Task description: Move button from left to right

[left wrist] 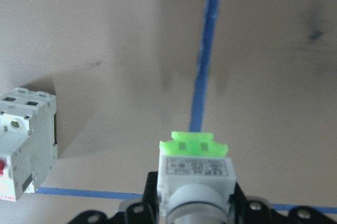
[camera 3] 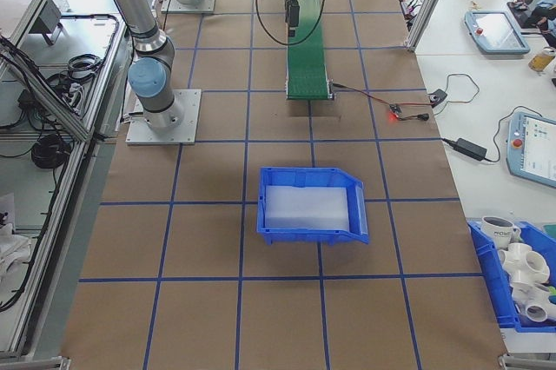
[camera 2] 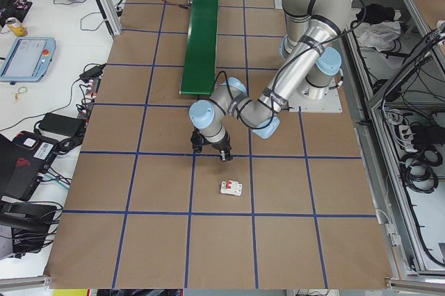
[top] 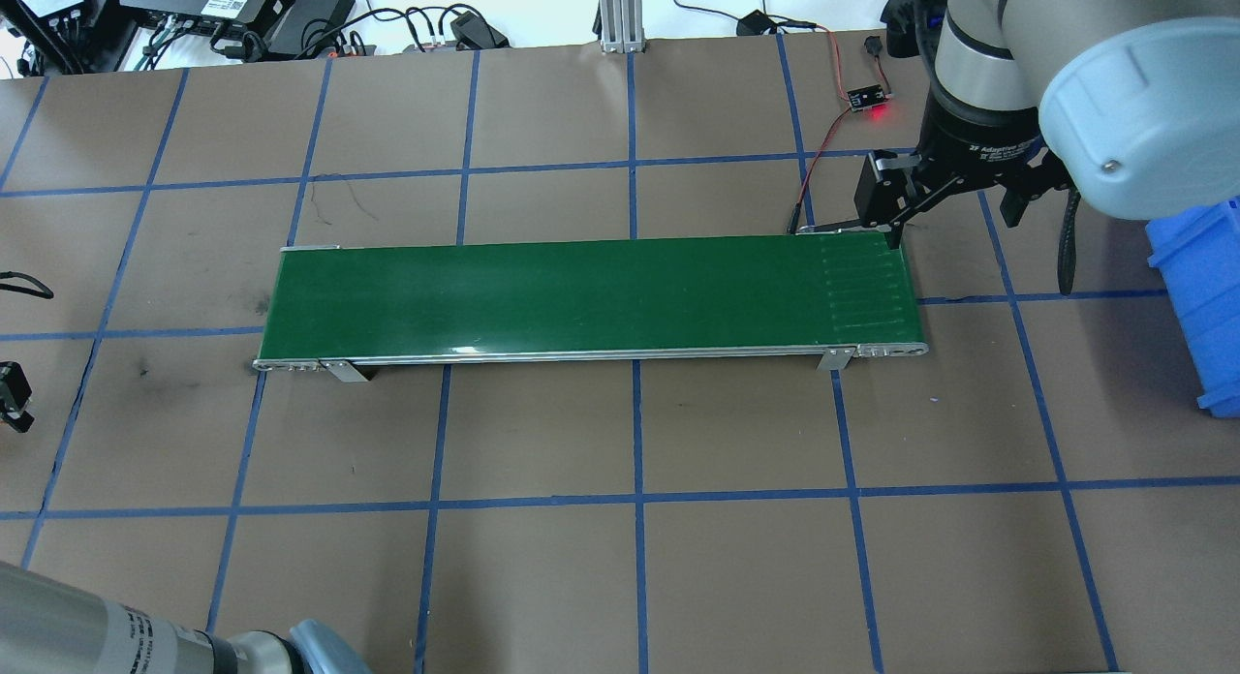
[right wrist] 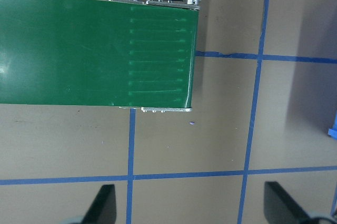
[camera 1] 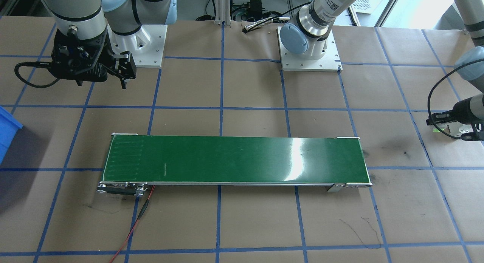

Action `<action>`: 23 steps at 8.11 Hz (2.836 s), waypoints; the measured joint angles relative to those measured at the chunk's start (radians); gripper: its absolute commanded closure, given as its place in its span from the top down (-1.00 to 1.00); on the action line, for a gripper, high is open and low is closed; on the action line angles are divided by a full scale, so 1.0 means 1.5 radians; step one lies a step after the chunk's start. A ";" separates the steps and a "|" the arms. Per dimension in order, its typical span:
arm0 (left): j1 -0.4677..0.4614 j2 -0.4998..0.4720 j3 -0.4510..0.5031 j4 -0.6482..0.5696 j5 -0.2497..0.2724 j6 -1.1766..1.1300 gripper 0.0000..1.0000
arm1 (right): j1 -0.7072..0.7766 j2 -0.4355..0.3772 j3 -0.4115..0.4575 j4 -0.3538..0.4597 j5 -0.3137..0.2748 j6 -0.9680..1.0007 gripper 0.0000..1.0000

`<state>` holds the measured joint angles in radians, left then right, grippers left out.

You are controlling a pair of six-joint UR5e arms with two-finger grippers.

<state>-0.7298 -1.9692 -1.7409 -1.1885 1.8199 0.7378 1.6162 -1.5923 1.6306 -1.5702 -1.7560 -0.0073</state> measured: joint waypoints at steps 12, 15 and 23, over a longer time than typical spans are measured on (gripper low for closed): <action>-0.387 0.095 0.004 -0.099 -0.162 -0.293 -1.00 | -0.001 0.000 0.000 -0.002 0.000 0.000 1.00; -0.387 0.076 0.004 -0.060 -0.133 -0.252 -1.00 | -0.001 0.000 0.000 -0.003 0.001 0.000 1.00; -0.391 0.032 0.004 -0.092 -0.088 -0.246 1.00 | -0.001 0.001 0.000 -0.004 0.004 0.001 1.00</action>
<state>-1.3165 -1.9219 -1.7350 -1.3264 1.6884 0.3690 1.6153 -1.5909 1.6306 -1.5764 -1.7499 -0.0062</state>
